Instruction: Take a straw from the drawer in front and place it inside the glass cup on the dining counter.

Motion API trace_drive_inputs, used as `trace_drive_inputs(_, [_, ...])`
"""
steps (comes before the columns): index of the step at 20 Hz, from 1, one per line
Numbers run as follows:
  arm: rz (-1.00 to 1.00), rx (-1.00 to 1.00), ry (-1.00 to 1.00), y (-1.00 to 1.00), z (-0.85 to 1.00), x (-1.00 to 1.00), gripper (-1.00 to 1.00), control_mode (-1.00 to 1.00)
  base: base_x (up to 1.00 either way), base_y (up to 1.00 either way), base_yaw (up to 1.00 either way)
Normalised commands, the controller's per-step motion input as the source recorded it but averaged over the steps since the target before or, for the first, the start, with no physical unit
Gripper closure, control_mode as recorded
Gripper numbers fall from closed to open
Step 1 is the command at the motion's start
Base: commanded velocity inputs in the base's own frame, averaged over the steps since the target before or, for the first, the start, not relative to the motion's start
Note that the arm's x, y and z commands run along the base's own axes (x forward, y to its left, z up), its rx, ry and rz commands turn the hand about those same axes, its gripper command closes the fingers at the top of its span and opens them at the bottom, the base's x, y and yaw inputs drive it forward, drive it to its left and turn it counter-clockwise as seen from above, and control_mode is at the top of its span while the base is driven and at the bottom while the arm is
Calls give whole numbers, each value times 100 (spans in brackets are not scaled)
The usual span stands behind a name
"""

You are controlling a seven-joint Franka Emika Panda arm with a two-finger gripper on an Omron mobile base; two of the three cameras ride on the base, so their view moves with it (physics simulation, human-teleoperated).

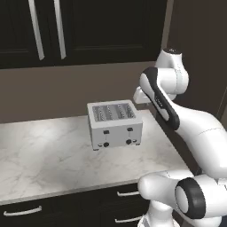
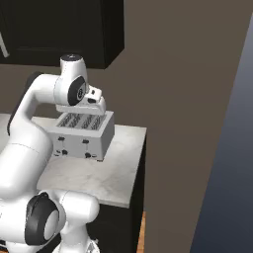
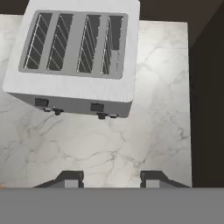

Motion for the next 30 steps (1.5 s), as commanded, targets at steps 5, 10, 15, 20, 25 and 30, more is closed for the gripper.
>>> trace_drive_inputs(5, [0, 0, -2, 0, 0, -5, -100, 100, -47, 1, 0])
trace_drive_inputs(10, [0, 0, 0, 0, 0, 0, -100, 100, -96, 27, -1])
trace_drive_inputs(15, [0, 0, 0, 0, 0, 0, -100, 100, -33, 61, -41])
trace_drive_inputs(20, [0, 0, 0, 0, 0, 0, -100, 100, -8, 66, -49])
trace_drive_inputs(25, [0, 0, 0, 0, 0, 0, -100, 100, -10, 62, -38])
trace_drive_inputs(30, [0, 0, 0, 0, 0, 0, -100, 100, -18, 56, -28])
